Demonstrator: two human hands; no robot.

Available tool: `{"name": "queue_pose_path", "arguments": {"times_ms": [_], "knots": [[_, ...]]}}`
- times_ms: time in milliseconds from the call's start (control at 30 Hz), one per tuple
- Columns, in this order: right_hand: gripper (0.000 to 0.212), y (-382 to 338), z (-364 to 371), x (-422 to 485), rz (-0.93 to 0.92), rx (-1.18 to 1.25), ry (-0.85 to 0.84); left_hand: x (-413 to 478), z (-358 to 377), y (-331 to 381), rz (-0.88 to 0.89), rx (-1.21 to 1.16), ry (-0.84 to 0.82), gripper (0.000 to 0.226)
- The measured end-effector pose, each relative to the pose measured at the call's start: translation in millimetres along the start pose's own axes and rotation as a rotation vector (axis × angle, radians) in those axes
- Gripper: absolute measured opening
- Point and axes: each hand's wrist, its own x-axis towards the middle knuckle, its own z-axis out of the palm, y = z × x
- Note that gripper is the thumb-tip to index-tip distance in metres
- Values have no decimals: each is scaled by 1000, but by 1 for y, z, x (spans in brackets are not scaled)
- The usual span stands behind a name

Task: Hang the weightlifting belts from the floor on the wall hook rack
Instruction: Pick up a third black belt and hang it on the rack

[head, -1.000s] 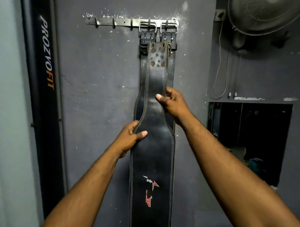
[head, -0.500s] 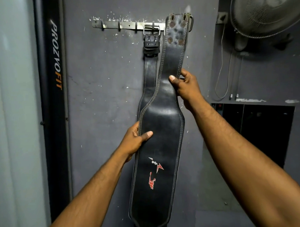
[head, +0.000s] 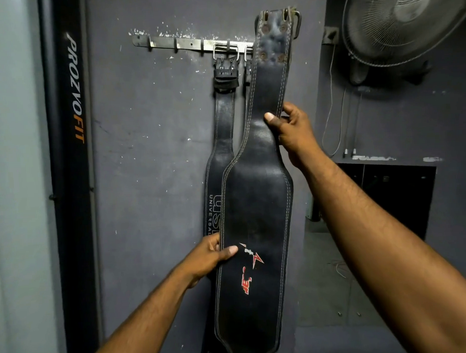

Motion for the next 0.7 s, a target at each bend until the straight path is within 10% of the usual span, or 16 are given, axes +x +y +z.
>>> {"name": "queue_pose_path", "arguments": {"times_ms": [700], "knots": [[31,37,22,-57,132,-115,-165,54,-7,164,569,-111,673,14]]}}
